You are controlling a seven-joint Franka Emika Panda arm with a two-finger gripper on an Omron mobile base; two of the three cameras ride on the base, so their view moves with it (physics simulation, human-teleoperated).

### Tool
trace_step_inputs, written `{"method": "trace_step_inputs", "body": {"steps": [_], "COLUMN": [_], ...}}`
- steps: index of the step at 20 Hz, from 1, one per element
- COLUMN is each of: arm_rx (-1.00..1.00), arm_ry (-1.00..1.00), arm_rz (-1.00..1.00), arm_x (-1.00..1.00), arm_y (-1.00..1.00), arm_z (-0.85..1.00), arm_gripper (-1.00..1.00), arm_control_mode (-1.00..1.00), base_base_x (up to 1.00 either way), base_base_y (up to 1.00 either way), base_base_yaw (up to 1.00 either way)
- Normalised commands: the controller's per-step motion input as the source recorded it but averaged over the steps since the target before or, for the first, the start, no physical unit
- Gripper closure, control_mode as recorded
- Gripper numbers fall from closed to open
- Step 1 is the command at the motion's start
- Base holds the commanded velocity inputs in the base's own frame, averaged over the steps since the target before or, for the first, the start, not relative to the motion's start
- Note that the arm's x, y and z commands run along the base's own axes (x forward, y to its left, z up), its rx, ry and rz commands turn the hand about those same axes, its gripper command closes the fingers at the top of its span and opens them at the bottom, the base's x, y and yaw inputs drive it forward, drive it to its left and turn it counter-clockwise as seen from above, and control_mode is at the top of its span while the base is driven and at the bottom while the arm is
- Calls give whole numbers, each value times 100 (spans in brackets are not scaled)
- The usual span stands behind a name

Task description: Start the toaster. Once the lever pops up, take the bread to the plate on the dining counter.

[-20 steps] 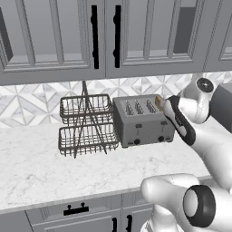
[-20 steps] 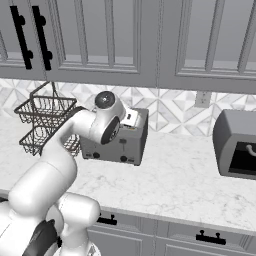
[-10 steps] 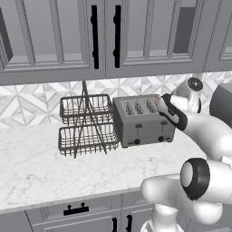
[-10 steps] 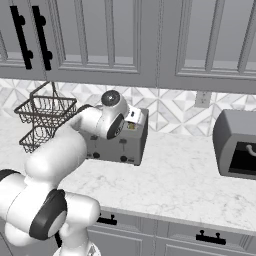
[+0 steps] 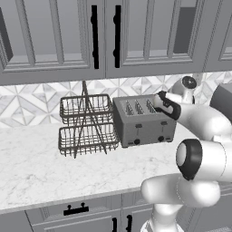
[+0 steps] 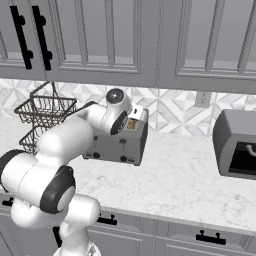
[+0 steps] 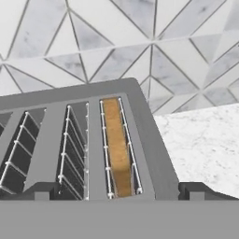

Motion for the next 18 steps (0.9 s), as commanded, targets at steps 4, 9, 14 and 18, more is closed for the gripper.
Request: {"method": "trace_step_inputs", "body": {"steps": [4, 9, 14, 18], "arm_rx": [0, 0, 0, 0], "arm_ry": [0, 0, 0, 0], "arm_rz": [0, 0, 0, 0], "arm_x": [25, 19, 17, 8], "arm_y": [-17, 0, 0, 0], "arm_z": [-13, -16, -19, -10], "arm_gripper": [-100, -100, -100, -100], "arm_control_mode": [-100, -100, -100, -100], "base_base_x": [0, 0, 0, 0], "base_base_y": [0, 0, 0, 0], "base_base_yaw": [0, 0, 0, 0]}}
